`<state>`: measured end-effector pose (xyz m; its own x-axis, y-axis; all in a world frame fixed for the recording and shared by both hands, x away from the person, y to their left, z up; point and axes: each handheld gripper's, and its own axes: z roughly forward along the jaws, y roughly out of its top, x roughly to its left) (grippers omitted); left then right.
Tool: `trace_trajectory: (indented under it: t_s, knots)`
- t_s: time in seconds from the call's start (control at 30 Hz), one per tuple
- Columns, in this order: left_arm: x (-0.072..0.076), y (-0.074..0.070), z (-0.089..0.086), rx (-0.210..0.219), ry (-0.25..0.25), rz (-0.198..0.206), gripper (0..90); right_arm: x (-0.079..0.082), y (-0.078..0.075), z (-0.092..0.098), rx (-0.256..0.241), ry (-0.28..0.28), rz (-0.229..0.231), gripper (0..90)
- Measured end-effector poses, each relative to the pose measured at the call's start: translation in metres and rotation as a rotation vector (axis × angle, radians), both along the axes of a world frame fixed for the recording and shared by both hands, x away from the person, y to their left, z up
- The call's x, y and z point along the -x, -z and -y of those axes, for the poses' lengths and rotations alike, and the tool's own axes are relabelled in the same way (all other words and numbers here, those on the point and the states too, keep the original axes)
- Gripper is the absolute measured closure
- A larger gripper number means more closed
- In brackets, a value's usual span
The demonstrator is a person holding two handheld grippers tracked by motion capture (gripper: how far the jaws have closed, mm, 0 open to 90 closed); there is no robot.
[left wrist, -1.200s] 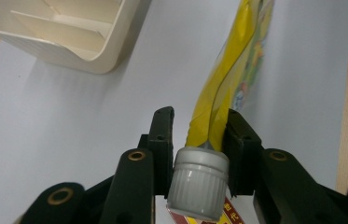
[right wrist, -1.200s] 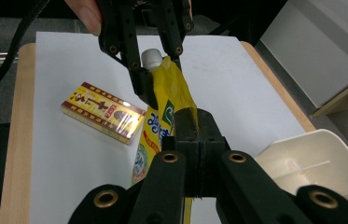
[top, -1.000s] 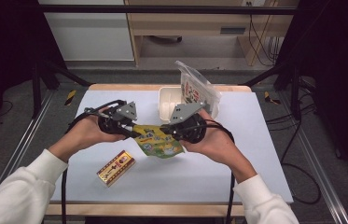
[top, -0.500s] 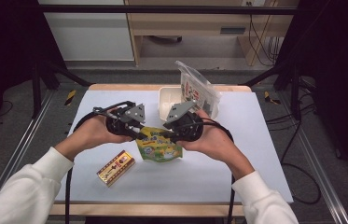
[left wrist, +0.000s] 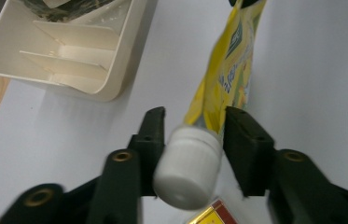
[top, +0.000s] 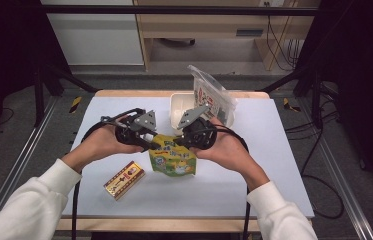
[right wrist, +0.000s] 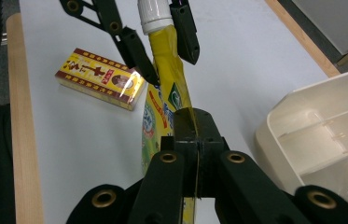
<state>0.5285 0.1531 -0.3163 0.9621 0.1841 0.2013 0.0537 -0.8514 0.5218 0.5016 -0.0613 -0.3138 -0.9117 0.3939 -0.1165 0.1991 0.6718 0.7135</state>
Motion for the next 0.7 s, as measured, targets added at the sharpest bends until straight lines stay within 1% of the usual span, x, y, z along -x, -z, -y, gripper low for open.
trace_trajectory:
  t_s: [0.03, 0.07, 0.1, 0.17, 0.2, 0.23, 0.3, 0.37, 0.4, 0.53, 0.57, 0.63, 0.7]
  knots:
    - [0.000, 0.000, -0.001, 0.013, -0.015, 0.004, 48.0, -0.001, 0.000, 0.001, -0.002, 0.007, -0.004, 90.0]
    - [0.000, -0.001, -0.002, 0.030, -0.027, 0.012, 44.0, -0.001, 0.001, 0.002, -0.004, 0.015, -0.007, 90.0]
    - [0.000, -0.002, -0.003, 0.038, -0.033, 0.017, 40.5, -0.002, 0.001, 0.003, -0.011, 0.024, -0.018, 90.0]
    - [0.002, -0.006, -0.008, 0.082, -0.077, 0.030, 31.2, -0.004, 0.001, 0.005, -0.014, 0.038, -0.032, 90.0]
    - [0.003, -0.007, -0.011, 0.096, -0.087, 0.033, 27.9, -0.005, 0.000, 0.006, -0.010, 0.055, -0.034, 90.0]
    - [0.005, -0.010, -0.015, 0.109, -0.104, 0.040, 26.5, -0.005, 0.000, 0.005, -0.009, 0.064, -0.037, 90.0]
    - [0.010, -0.012, -0.022, 0.124, -0.150, 0.058, 20.8, -0.005, -0.003, 0.005, 0.001, 0.082, -0.038, 90.0]
    - [0.015, -0.011, -0.030, 0.151, -0.192, 0.056, 18.6, -0.005, -0.006, 0.005, 0.007, 0.111, -0.042, 90.0]
    - [0.019, -0.009, -0.033, 0.158, -0.217, 0.054, 17.1, -0.005, -0.008, 0.005, 0.014, 0.125, -0.043, 90.0]
    - [0.032, 0.000, -0.045, 0.132, -0.286, 0.073, 14.2, -0.006, -0.020, 0.005, -0.002, 0.198, -0.039, 90.0]
    - [0.035, 0.002, -0.047, 0.127, -0.297, 0.076, 13.3, -0.006, -0.024, 0.006, -0.009, 0.225, -0.036, 90.0]
    - [0.040, 0.007, -0.052, 0.127, -0.317, 0.082, 12.2, -0.007, -0.031, 0.006, -0.017, 0.255, -0.033, 90.0]
    - [0.045, 0.012, -0.057, 0.138, -0.337, 0.088, 11.2, -0.009, -0.037, 0.007, -0.031, 0.288, -0.032, 90.0]
